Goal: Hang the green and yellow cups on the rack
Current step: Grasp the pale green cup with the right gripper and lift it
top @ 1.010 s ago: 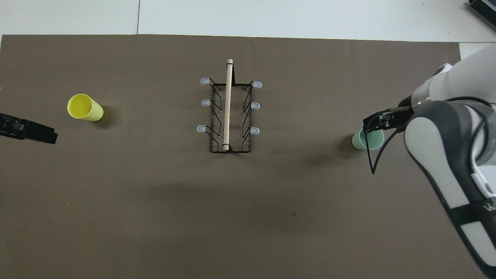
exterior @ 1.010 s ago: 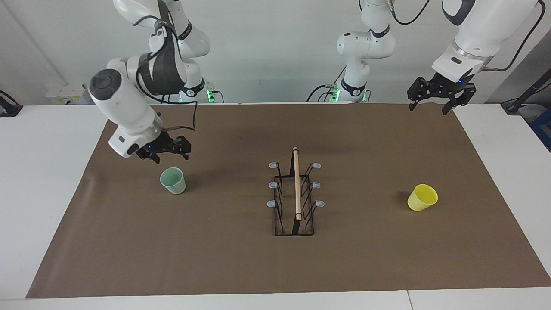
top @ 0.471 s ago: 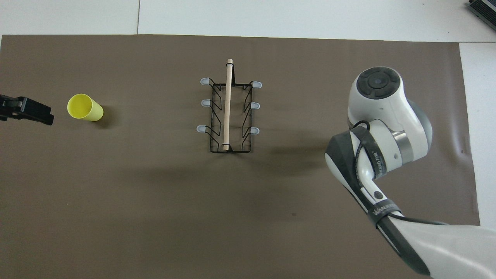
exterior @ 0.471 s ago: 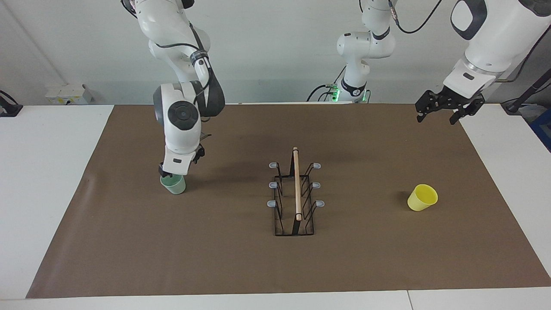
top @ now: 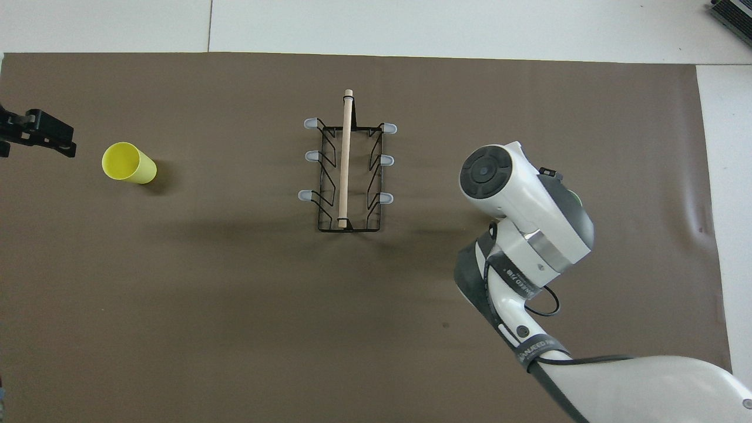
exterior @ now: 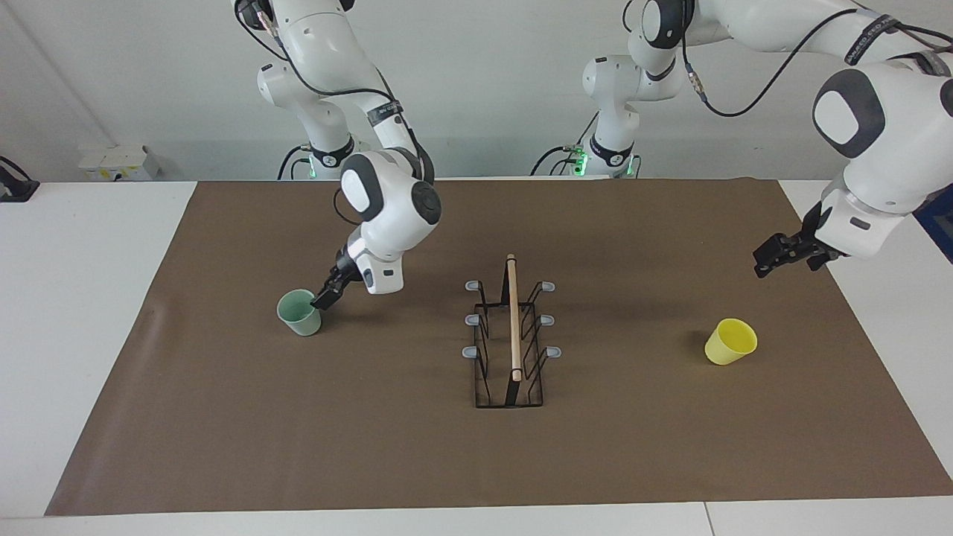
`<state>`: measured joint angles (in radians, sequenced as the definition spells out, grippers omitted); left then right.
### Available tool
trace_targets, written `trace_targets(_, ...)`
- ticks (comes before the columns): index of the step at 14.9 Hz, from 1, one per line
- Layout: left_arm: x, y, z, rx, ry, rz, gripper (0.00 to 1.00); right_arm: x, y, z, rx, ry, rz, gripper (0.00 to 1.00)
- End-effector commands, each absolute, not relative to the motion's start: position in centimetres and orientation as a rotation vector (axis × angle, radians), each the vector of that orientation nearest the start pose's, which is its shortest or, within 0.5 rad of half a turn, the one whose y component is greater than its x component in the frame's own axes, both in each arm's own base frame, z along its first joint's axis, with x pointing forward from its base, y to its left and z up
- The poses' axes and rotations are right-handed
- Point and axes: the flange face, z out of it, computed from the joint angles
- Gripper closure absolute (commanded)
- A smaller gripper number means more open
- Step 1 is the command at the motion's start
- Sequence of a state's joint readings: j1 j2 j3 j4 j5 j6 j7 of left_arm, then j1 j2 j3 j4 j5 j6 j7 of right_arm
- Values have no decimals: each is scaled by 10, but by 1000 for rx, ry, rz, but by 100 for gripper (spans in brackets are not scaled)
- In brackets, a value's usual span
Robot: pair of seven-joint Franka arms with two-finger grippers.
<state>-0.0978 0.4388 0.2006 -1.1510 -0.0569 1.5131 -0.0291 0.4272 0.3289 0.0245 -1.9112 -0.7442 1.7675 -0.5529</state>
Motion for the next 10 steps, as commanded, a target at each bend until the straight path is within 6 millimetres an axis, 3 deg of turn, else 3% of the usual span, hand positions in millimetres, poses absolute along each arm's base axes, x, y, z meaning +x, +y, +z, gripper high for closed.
trace_targets(1,699,46,532,-3125,-515,74,0,541,194,293,1679,1609,-710,1)
trace_targets(5,723,62,477,-3040,-1037,131,0,540,201,262,1510,1664,-751,1)
trace_targets(6,728,80,462,-3013,-1164,159,0,540,196,259,1481,1669,-760,1)
trace_targets(9,738,103,435,-2918,-1510,177,0,543,195,257,1460,1701,-741,1)
trace_targets(10,740,108,422,-2864,-1593,198,0,548,181,255,1448,1700,-745,1)
